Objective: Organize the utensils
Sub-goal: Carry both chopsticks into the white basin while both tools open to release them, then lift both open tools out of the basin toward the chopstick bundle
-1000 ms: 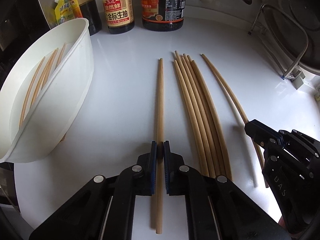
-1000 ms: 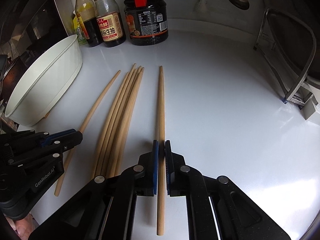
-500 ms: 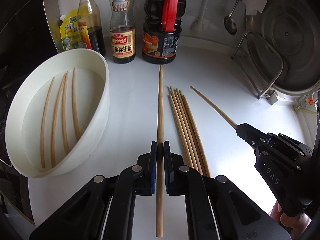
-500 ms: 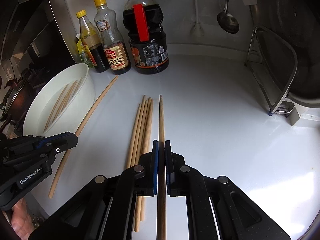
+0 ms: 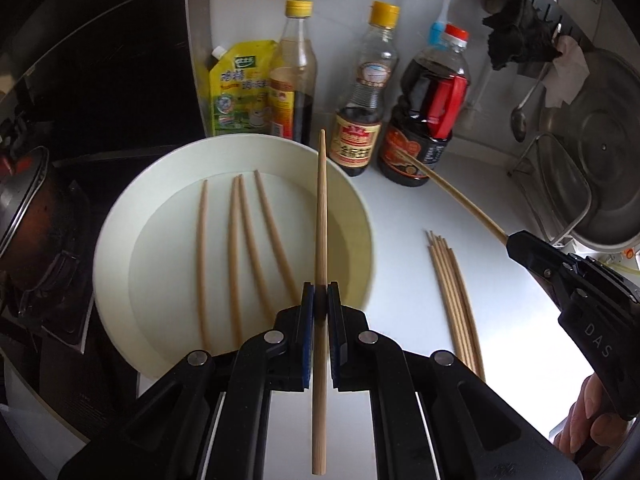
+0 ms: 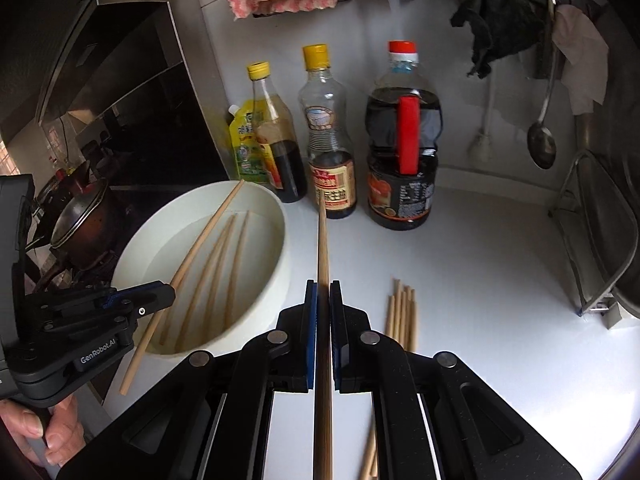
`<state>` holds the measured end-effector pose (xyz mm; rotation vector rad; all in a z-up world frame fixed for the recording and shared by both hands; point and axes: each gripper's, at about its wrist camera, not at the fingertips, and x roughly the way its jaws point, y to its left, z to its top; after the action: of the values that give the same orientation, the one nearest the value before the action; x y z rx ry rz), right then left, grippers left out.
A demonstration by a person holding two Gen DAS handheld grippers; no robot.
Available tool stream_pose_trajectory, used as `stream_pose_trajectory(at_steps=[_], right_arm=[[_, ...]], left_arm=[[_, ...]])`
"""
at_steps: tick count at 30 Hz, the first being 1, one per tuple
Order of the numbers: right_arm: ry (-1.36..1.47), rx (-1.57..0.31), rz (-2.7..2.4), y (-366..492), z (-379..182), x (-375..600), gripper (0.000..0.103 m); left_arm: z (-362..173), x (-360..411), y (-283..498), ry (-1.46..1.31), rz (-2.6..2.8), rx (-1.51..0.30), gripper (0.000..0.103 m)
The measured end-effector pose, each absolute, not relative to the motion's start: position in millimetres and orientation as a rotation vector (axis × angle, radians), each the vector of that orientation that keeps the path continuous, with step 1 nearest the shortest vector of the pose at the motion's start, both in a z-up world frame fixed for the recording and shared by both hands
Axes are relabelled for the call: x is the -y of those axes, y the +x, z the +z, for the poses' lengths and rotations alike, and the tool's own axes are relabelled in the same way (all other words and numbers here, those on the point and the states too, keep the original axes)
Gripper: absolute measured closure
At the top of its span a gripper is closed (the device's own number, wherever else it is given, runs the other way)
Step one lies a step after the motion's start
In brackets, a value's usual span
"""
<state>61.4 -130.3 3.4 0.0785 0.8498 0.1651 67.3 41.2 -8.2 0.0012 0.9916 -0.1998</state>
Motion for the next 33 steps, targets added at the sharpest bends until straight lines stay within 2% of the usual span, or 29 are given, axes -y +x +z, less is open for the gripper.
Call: stream_pose_trajectory(at_steps=[7,13,29,31,33], right_arm=[[0.047,-0.881,0.28,109.0,-11.7,49.2,0.097],[0.029,-0.963,0.278,149.8,-41.1,2.9,0.097],[0.076,-1.094,0.228,172.5,-81.1,-10.3,0.096],[0.076,-1.086,0.224,172.2,-78.5,-8.5,0.089],[0.074,-1.078,0.22,171.8,-75.2,-5.9,0.088]], left_arm=[[-28.7,-111.4,98.4,-0.016,-0.085,-1.032,0.096],[-54.2,-141.2,125.5,-0.017,-0.074,-1.082,0.096],[-75.0,-155.0,145.3,-0.024,-0.114,-1.133,0.095],[-72.5,-156.3,145.4,-0.028,-0.108,-1.128,0.087],[-70.3,-157.9,144.4,-0.033,-0.101,-1.123,0.066]])
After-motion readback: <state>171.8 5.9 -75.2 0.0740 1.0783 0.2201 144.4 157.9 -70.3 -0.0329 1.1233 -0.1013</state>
